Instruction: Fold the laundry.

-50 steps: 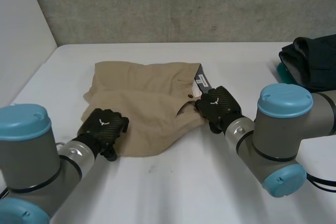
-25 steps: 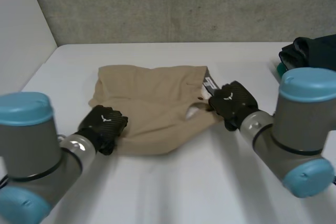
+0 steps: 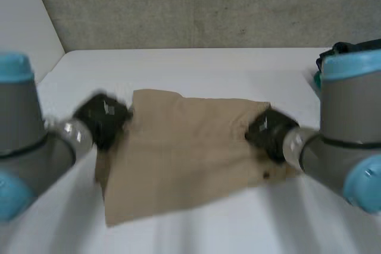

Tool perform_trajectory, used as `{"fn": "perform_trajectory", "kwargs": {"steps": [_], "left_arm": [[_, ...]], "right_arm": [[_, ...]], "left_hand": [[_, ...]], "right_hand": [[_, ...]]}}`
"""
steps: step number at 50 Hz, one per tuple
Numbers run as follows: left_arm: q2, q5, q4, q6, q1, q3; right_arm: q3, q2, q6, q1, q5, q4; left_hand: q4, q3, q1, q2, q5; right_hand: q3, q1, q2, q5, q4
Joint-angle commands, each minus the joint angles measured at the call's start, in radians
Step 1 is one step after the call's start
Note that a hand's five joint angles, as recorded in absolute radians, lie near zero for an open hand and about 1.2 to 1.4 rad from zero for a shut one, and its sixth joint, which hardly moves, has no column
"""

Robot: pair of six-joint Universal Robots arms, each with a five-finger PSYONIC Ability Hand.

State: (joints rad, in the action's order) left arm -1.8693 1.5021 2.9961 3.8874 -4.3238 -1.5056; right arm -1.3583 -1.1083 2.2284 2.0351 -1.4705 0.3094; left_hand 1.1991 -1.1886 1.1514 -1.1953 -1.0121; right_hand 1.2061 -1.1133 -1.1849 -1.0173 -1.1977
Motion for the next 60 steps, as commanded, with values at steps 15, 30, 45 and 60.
{"fn": "perform_trajectory", "kwargs": {"steps": [15, 30, 45, 60], "left_arm": [[-0.093, 0.086, 0.463, -0.289, -0.082, 0.691], [-0.149, 0.015, 0.497, -0.307, -0.097, 0.104], [-0.160, -0.031, 0.504, -0.232, -0.089, -0.153], [0.102, -0.062, 0.242, -0.273, -0.122, -0.347]], "right_arm": [[0.308, -0.082, 0.229, 0.002, 0.059, -0.811], [0.045, 0.079, 0.232, 0.045, 0.032, -0.602], [-0.113, 0.090, 0.175, 0.079, -0.019, -0.440], [-0.120, -0.093, 0.354, -0.078, 0.054, -0.149]], "left_hand": [[0.197, -0.208, 0.245, -0.201, -0.210], [0.197, -0.208, 0.245, -0.201, -0.210], [-0.544, 0.534, -0.496, 0.540, 0.532], [-0.601, 0.591, -0.554, 0.597, 0.589]], "right_hand": [[0.190, -0.283, -0.211, -0.204, -0.199], [0.190, -0.283, -0.211, -0.204, -0.199], [-0.606, 0.513, 0.584, 0.591, 0.597], [-0.691, 0.598, 0.670, 0.677, 0.683]]}}
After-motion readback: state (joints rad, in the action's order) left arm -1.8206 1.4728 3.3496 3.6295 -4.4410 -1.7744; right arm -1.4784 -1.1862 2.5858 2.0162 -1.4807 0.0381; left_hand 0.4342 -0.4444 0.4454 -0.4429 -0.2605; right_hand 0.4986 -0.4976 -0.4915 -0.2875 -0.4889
